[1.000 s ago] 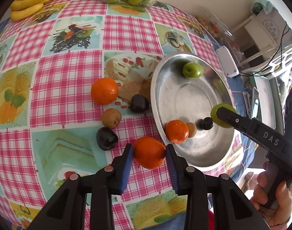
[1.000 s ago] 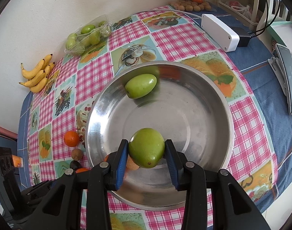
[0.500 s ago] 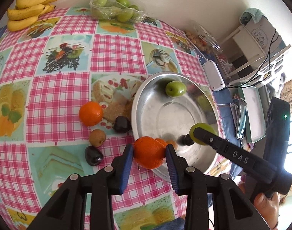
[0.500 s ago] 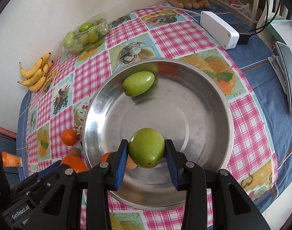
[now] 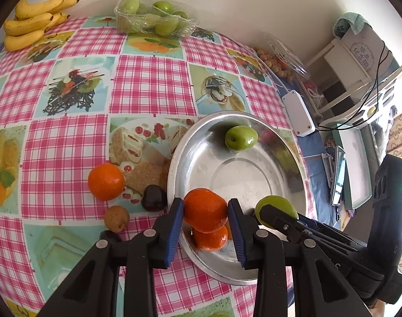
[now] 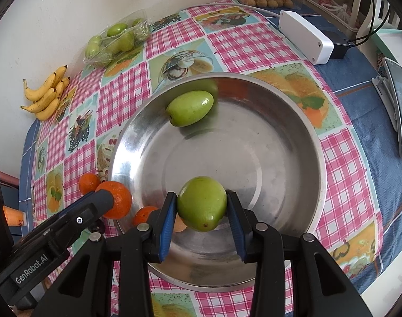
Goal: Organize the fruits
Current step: 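Drop the tangerine into the bowl with the left tool while the right tool releases the green fruit, then withdraw both open tools from the bowl toward the loose fruit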
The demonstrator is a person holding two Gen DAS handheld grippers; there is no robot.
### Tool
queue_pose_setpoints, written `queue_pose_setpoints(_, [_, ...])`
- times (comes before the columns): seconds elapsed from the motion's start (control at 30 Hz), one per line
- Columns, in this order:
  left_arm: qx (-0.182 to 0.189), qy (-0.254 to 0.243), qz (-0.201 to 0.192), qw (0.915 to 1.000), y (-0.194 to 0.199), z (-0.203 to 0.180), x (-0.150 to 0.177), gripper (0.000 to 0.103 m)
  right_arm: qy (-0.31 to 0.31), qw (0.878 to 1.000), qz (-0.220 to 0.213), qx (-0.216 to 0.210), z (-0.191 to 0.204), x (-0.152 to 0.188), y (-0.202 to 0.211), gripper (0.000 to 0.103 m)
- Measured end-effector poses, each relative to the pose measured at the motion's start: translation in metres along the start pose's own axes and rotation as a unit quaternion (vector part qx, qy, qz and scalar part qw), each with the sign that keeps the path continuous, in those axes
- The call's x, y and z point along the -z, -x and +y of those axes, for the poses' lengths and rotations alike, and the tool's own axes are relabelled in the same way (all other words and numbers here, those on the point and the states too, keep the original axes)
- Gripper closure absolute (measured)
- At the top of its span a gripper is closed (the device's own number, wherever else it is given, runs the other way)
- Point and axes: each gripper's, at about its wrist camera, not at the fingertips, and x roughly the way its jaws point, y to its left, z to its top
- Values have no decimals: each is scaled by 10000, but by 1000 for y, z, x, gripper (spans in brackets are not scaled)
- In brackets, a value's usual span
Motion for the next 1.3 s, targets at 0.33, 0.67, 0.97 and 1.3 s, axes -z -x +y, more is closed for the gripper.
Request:
queue_pose_setpoints(0.33, [-96, -8, 67, 9999, -6, 2, 1, 66, 15, 10000, 51, 0, 1, 0, -4, 63])
queue_pose_setpoints(0.67, [-81, -97, 4, 9999, 3, -3, 3, 65, 3, 10000, 58, -12, 1, 0, -5, 63])
queue_pose_setpoints(0.97, [-596, 85, -170, 9980, 24, 9, 2, 56, 29, 9999, -50, -83, 3, -2, -1, 62])
queue_pose_setpoints(1.3, [-1247, 513, -95, 9908, 27, 38, 4, 36, 116, 9999, -104, -17, 7, -2, -1, 42])
